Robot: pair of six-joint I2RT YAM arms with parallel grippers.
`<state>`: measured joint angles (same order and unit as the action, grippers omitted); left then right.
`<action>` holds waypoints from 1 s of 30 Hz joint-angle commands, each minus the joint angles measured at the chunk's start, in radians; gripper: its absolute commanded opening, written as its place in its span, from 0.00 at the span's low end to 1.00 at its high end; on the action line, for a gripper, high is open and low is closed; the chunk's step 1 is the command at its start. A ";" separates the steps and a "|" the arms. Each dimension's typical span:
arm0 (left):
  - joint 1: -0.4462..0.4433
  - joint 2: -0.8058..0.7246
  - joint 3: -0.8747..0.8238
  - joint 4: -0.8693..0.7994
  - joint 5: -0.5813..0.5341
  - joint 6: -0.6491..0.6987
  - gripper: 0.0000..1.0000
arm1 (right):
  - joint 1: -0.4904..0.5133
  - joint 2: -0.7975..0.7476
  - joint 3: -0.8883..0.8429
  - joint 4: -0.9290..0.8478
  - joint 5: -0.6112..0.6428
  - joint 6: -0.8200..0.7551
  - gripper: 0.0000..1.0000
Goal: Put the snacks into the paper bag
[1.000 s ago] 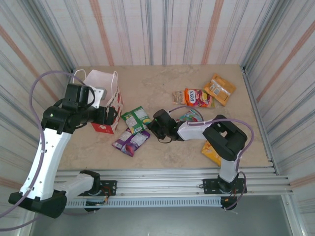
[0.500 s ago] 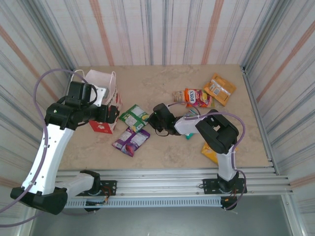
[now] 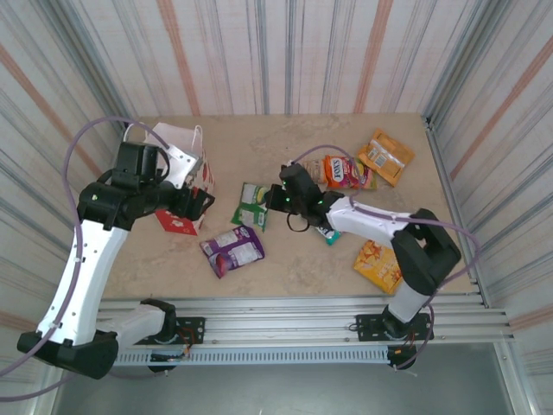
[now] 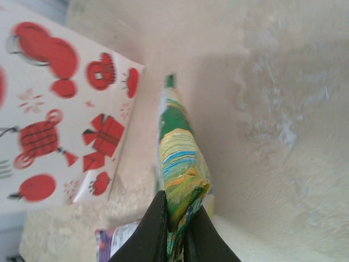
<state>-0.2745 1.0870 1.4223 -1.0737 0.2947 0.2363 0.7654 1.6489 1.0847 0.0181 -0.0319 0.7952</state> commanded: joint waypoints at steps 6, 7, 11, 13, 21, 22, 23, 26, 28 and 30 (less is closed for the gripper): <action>-0.007 -0.046 -0.044 0.059 0.276 0.287 0.87 | -0.085 -0.232 0.030 -0.199 -0.211 -0.671 0.00; -0.011 -0.044 -0.050 0.070 0.286 0.299 0.86 | -0.105 -0.255 0.032 -0.219 -0.260 -0.718 0.00; -0.037 -0.021 -0.073 0.096 0.331 0.361 0.85 | -0.180 -0.345 0.046 -0.307 -0.454 -0.914 0.00; -0.064 -0.010 -0.085 0.113 0.344 0.392 0.85 | -0.210 -0.378 0.058 -0.357 -0.535 -1.016 0.00; -0.207 0.029 -0.143 0.246 0.343 0.487 0.89 | -0.248 -0.418 0.186 -0.615 -0.726 -1.375 0.00; -0.219 0.043 -0.137 0.251 0.342 0.489 0.90 | -0.247 -0.411 0.213 -0.659 -0.737 -1.410 0.00; -0.230 0.060 -0.131 0.259 0.342 0.490 0.90 | -0.246 -0.407 0.234 -0.690 -0.742 -1.432 0.00; -0.256 0.106 -0.112 0.261 0.336 0.499 0.90 | -0.239 -0.397 0.273 -0.739 -0.756 -1.486 0.00; -0.275 0.136 -0.099 0.260 0.334 0.500 0.89 | -0.232 -0.393 0.287 -0.749 -0.765 -1.495 0.00; -0.296 0.160 -0.087 0.261 0.333 0.502 0.89 | -0.223 -0.390 0.301 -0.762 -0.776 -1.504 0.00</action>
<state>-0.5468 1.2289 1.2949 -0.8280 0.6094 0.7082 0.5297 1.2499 1.3460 -0.6830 -0.7502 -0.6315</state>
